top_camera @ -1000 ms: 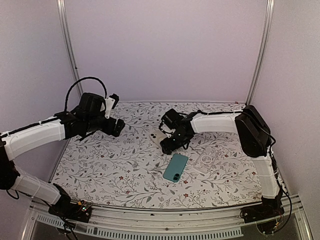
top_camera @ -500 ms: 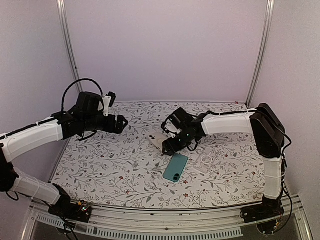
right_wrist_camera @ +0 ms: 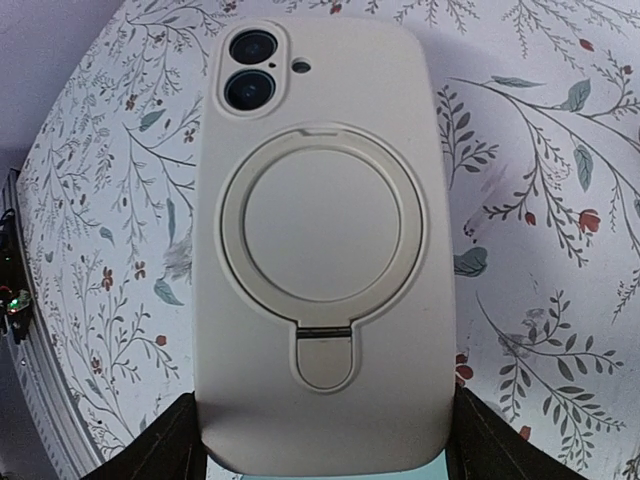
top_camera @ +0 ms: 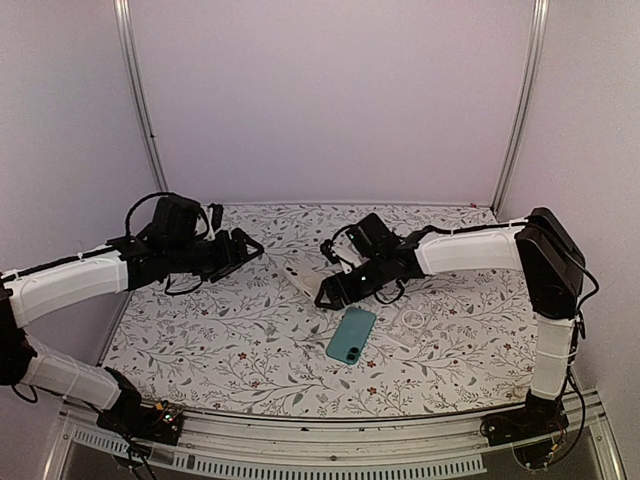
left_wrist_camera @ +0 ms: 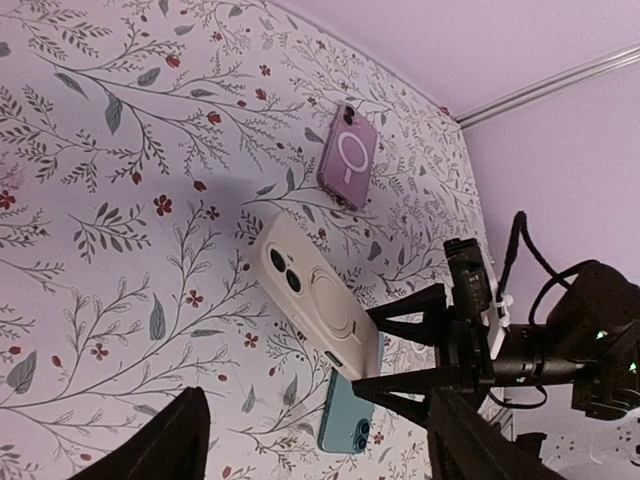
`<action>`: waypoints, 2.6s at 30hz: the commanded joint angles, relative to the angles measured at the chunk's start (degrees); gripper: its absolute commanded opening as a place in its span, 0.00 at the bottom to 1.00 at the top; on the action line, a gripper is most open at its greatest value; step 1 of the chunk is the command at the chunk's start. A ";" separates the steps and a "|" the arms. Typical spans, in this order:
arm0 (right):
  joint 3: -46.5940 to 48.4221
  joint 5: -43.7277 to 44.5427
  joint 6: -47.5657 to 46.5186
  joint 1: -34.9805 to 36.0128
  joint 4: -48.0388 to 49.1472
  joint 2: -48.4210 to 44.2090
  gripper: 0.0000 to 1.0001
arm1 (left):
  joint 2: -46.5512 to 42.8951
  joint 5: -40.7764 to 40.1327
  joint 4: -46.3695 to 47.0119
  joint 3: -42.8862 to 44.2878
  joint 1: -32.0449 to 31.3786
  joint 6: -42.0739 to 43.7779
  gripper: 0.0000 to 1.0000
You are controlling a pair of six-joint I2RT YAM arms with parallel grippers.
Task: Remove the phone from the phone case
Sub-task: Pass from the right arm to the left
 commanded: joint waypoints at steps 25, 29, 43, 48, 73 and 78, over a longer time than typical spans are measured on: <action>-2.52 -17.75 7.64 0.19 15.82 -12.25 0.34 | -1.58 5.40 21.86 -4.65 2.08 -23.64 0.53; -2.52 -17.80 7.77 0.23 16.06 -12.69 0.34 | -0.27 5.91 20.19 -3.73 2.08 -24.09 0.50; -2.55 -13.24 5.18 1.01 14.60 -12.73 0.33 | 2.32 8.59 23.08 -2.63 1.39 -25.30 0.33; -2.30 -11.54 3.75 1.28 13.58 -12.73 0.32 | 3.26 8.79 22.76 -1.94 1.38 -25.20 0.32; -3.81 -9.26 0.97 1.83 12.97 -15.37 0.51 | 5.43 9.14 22.58 0.10 0.09 -22.10 0.00; -3.83 -8.72 1.85 1.81 13.09 -16.15 0.84 | 3.95 9.23 24.35 0.76 -1.06 -16.01 0.00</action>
